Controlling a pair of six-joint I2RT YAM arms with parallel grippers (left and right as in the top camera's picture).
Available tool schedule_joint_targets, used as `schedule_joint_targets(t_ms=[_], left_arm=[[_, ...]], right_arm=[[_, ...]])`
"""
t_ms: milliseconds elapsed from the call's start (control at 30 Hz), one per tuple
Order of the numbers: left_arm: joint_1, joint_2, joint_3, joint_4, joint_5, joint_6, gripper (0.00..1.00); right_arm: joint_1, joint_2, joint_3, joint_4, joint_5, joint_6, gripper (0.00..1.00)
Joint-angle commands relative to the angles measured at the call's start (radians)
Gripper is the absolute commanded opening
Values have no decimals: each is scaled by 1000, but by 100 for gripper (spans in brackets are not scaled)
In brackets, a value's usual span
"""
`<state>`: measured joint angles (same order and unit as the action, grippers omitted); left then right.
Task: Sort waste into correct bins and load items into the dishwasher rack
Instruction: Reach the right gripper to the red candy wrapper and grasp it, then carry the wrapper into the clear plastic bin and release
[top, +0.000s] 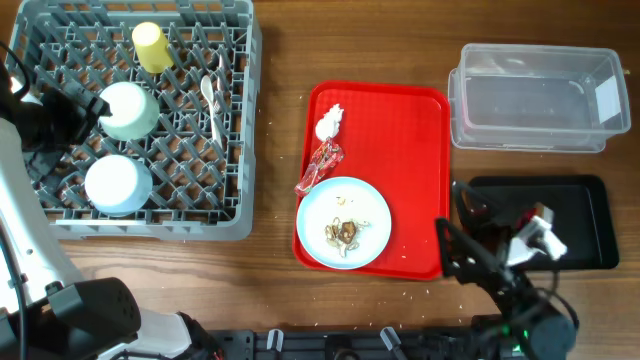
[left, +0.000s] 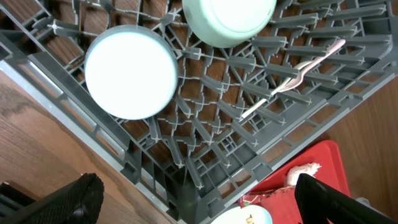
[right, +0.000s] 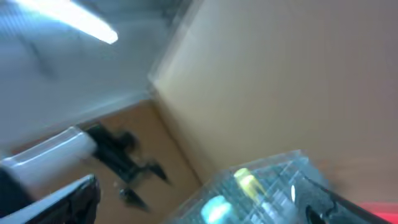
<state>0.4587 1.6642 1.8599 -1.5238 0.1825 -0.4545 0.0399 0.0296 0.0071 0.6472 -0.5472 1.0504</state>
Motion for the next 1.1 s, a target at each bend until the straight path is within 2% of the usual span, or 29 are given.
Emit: schedule_joint_targets(t_ms=[0, 100, 167, 200, 267, 300, 367, 400, 500, 533, 567, 667, 767, 867, 967, 1000, 1033, 1067], left_arm=[[4, -1, 6, 0, -1, -10, 100], [4, 0, 6, 0, -1, -10, 100], [4, 0, 6, 0, -1, -10, 100], [4, 0, 6, 0, -1, -10, 100], [4, 0, 6, 0, -1, -10, 100], [4, 0, 6, 0, -1, -10, 100], [4, 0, 6, 0, -1, -10, 100], [4, 0, 6, 0, -1, -10, 100], [4, 0, 6, 0, -1, -10, 100], [4, 0, 6, 0, -1, -10, 100], [4, 0, 6, 0, -1, -10, 100], [4, 0, 6, 0, -1, -10, 100], [4, 0, 6, 0, -1, -10, 100], [4, 0, 6, 0, -1, -10, 100], [4, 0, 6, 0, -1, -10, 100], [4, 0, 6, 0, -1, -10, 100], [4, 0, 6, 0, -1, -10, 100], [4, 0, 6, 0, -1, -10, 100]], right_arm=[[-1, 40, 142, 42, 139, 72, 100], [-1, 372, 535, -504, 23, -383, 100], [8, 655, 755, -718, -137, -685, 100], [45, 884, 929, -896, -149, -798, 100], [127, 1189, 1185, -1146, -120, -901, 100], [204, 1412, 1393, -1338, -9, -947, 100], [301, 1648, 1597, -1497, 121, -894, 100], [353, 1746, 1656, -1522, 166, -834, 100], [463, 1894, 1664, -1485, 304, -638, 100], [512, 1952, 1664, -1493, 407, -503, 90], [543, 1981, 1664, -1504, 460, -422, 83], [605, 2024, 1654, -1532, 520, -253, 84], [653, 2093, 1653, -1551, 604, -114, 71], [658, 2151, 1652, -1552, 611, -47, 64], [657, 2197, 1652, -1515, 616, -55, 61], [655, 2198, 1652, -1509, 624, -55, 52], [646, 2191, 1659, -1518, 646, -55, 29], [631, 2173, 1666, -1534, 648, -56, 17]])
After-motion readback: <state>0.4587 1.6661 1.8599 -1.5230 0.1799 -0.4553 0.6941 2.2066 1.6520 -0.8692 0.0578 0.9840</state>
